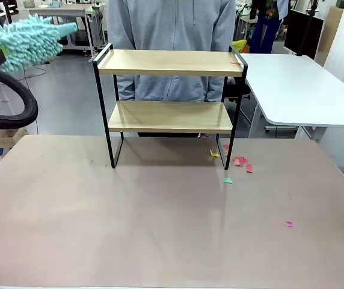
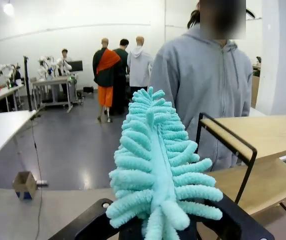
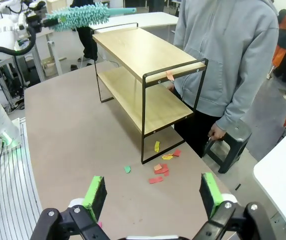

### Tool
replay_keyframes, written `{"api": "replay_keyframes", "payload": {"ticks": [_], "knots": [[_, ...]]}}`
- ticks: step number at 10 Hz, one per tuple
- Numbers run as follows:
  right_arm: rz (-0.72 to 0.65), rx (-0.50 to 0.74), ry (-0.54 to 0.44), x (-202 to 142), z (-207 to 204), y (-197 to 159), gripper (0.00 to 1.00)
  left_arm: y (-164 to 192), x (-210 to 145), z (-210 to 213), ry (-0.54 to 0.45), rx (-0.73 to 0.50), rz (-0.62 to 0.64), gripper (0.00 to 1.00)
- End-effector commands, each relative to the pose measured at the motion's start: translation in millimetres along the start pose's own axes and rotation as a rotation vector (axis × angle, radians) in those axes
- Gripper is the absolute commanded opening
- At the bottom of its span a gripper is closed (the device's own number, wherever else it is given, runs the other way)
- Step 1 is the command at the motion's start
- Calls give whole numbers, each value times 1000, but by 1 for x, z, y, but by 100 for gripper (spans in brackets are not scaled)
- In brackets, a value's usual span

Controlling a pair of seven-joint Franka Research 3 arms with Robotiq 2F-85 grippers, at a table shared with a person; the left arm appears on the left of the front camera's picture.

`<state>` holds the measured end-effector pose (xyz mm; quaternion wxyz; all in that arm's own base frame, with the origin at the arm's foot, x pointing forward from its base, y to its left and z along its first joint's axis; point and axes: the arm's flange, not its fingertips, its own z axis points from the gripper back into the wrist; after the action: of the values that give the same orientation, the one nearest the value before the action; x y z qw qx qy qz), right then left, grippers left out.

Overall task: Clean the shelf.
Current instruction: Hand the Duster back to the human.

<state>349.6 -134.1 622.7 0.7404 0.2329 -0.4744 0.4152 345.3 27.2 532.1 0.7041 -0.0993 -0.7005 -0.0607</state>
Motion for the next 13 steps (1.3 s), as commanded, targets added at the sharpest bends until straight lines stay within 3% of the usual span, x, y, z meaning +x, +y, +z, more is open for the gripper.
{"api": "replay_keyframes", "payload": {"ticks": [1, 5, 7, 9, 10, 13], "knots": [[13, -2, -16, 2, 0, 0, 100, 11, -45, -8, -19, 5, 56, 18], [13, -2, -16, 2, 0, 0, 100, 19, -119, -7, 20, 23, 158, 18], [13, -2, -16, 2, 0, 0, 100, 18, -139, 1, 8, 28, 190, 18], [13, -2, -16, 2, 0, 0, 100, 11, -139, 7, -17, -48, 197, 18], [13, -2, -16, 2, 0, 0, 100, 60, -91, -30, 52, 23, 216, 18], [13, -2, -16, 2, 0, 0, 100, 60, -91, -30, 52, 23, 216, 18]]}}
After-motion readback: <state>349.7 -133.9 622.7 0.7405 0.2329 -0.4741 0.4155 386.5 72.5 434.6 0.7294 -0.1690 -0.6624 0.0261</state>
